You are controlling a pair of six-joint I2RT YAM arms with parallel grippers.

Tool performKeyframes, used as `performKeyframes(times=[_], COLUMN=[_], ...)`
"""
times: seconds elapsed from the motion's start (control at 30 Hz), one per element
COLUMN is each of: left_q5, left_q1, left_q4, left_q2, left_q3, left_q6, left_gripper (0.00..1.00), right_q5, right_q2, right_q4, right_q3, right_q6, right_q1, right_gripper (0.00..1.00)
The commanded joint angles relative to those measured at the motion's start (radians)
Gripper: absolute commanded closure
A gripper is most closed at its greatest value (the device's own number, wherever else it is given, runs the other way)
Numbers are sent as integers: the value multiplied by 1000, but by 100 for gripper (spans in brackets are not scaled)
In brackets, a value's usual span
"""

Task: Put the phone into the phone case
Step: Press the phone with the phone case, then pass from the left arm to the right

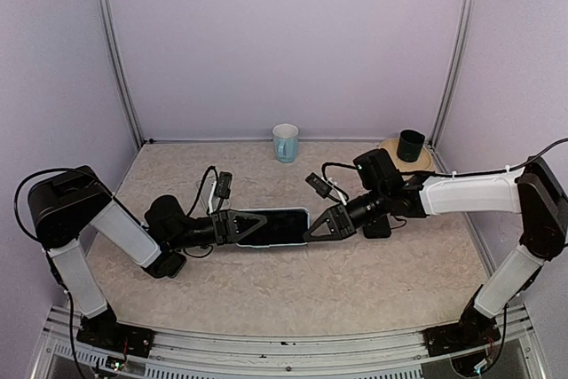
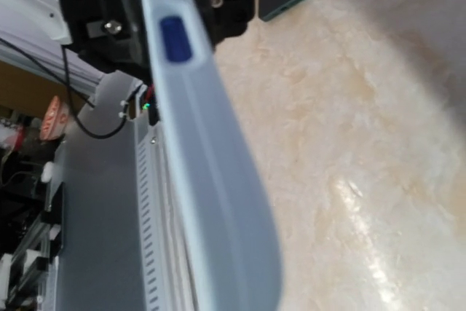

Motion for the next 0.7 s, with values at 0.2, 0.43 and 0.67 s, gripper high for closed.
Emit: performKeyframes(times=[0.2, 0.43, 0.67], left_q5=[-6, -10, -32], left_q1=[-3, -4, -11], left_q4=[-19, -55, -124], left_q2=[-23, -21, -18], left_q3=[-2, 7, 28], left_q6=[27, 23, 24], left_gripper=[100, 100, 100], right_q5=[160, 336, 525], right_q2=[-85, -180, -288], right_q4=[-164, -165, -75], right_q3=[58, 17, -64], right_q6=[-138, -303, -536], right_q1=[6, 15, 88], right_gripper=[45, 26, 0])
